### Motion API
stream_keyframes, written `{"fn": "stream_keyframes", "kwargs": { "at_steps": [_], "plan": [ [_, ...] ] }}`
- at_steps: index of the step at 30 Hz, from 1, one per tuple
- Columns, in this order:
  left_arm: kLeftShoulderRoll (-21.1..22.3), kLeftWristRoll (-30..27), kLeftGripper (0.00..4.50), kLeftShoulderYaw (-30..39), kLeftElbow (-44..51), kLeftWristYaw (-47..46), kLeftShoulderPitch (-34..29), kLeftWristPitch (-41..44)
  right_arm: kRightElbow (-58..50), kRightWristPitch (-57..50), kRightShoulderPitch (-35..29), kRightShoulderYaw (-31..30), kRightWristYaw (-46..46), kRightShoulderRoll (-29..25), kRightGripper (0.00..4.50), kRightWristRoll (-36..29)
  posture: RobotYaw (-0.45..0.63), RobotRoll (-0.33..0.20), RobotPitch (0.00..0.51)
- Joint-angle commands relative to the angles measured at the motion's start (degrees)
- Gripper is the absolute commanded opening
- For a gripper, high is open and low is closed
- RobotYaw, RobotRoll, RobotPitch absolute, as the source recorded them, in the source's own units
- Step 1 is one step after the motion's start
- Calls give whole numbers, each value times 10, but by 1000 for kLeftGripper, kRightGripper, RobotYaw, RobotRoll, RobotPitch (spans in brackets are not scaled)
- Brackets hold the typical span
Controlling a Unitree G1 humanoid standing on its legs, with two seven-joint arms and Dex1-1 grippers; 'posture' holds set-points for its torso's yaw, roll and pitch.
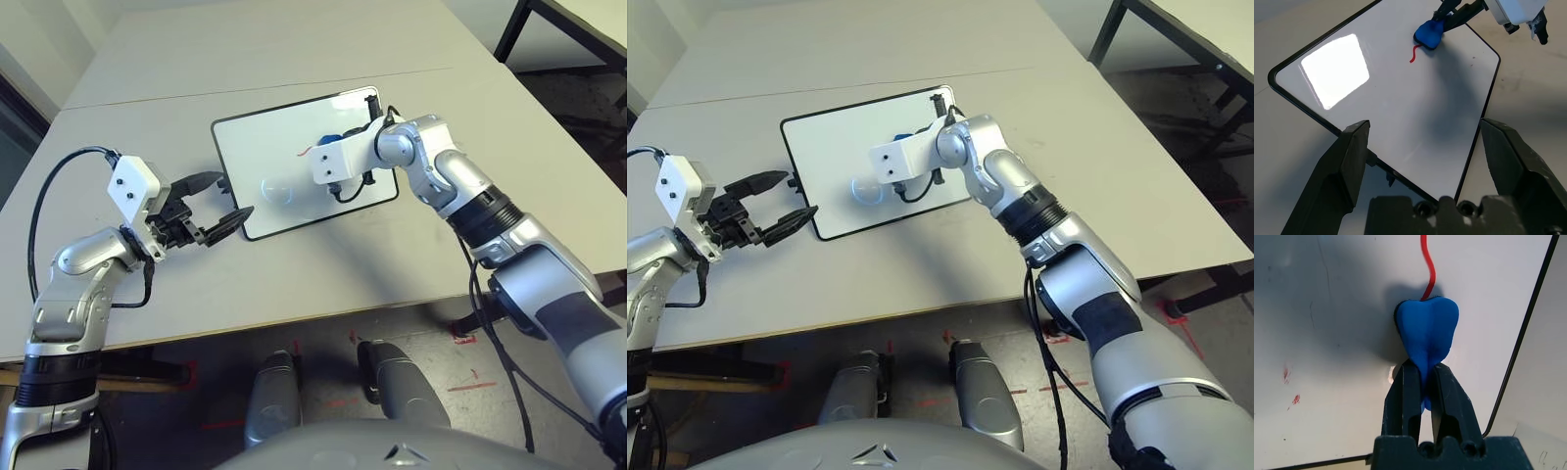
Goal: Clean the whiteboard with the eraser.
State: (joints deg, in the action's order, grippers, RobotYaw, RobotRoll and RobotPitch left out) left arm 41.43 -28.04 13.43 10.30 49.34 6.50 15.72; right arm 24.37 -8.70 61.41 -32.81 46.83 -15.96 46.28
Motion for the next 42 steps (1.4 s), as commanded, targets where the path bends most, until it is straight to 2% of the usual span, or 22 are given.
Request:
{"fn": "stream_keyframes", "kwargs": {
  "at_steps": [1, 13, 22, 33, 42],
  "plan": [
    [1, 4, 4500, 4, 5, -3, -3, 1, 3, 8, 5, -14, 2, 13, 89, -2, 4, 0, 120],
    [-4, 5, 4500, 5, 4, -3, -10, -5, -4, 26, 7, -32, 5, 53, 89, -4, 18, 0, 121],
    [-5, 6, 4500, 5, 3, -3, -13, -7, 5, 27, 10, -35, -3, 55, 89, -1, 19, 0, 122],
    [-6, 8, 4500, -1, -9, 2, -5, -15, 45, 35, 32, -32, -14, 13, 89, 10, 4, 0, 117],
    [-6, 8, 4500, -3, -15, 5, 0, -18, 42, 44, 17, -40, 0, -39, 89, 18, 4, 0, 117]
  ]
}}
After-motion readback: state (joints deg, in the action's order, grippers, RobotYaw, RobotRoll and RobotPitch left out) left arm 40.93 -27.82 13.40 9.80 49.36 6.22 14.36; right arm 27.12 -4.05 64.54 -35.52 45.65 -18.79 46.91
